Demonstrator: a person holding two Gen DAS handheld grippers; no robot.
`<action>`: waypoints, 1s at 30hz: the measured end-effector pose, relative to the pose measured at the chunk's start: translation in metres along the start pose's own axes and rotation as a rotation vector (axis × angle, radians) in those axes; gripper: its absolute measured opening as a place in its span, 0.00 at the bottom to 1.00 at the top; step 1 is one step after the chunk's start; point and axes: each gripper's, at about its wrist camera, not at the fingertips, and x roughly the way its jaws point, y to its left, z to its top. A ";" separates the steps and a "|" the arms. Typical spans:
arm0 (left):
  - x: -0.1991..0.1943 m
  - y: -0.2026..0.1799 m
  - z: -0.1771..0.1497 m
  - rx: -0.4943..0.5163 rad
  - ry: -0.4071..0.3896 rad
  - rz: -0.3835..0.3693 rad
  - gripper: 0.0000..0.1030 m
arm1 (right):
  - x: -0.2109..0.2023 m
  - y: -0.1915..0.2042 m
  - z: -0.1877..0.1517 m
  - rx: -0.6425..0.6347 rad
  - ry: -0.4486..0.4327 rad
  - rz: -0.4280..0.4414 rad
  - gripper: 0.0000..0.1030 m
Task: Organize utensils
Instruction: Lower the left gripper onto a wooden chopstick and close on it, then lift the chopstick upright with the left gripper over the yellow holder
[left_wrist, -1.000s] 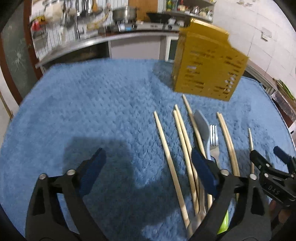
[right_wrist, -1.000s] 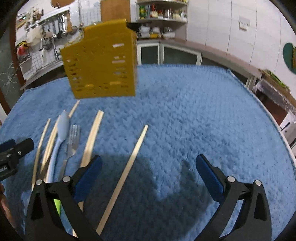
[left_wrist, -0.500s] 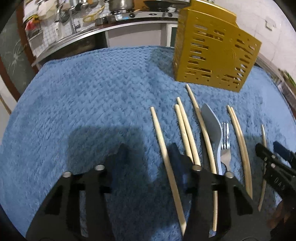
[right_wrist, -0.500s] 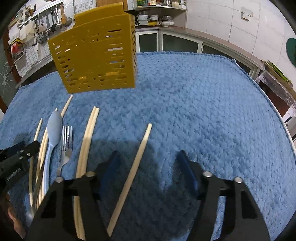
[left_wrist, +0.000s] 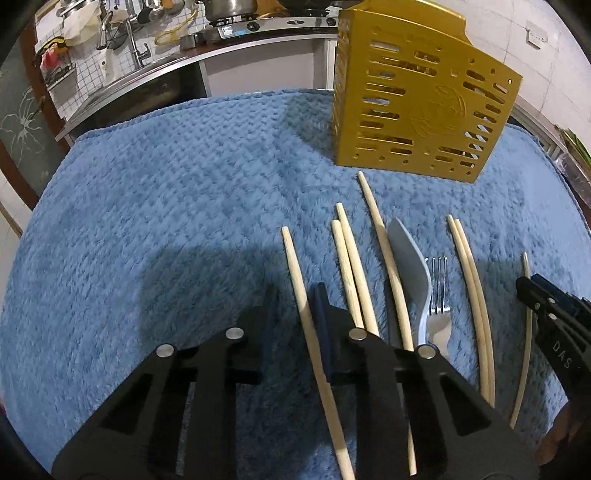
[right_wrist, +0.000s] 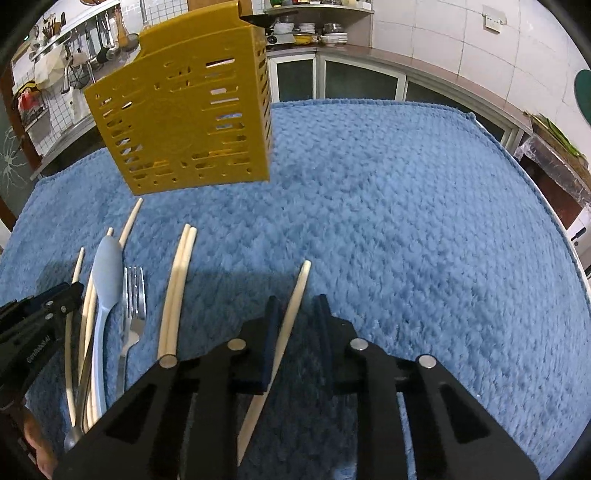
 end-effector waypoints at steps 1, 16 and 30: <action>0.000 0.000 0.001 0.000 0.001 -0.001 0.17 | 0.000 0.000 0.001 -0.001 0.000 0.004 0.15; -0.007 0.016 0.008 -0.053 0.008 -0.076 0.07 | -0.015 -0.010 0.010 0.044 -0.041 0.123 0.05; -0.034 0.019 0.016 -0.055 -0.040 -0.143 0.05 | -0.033 -0.019 0.014 0.065 -0.091 0.188 0.06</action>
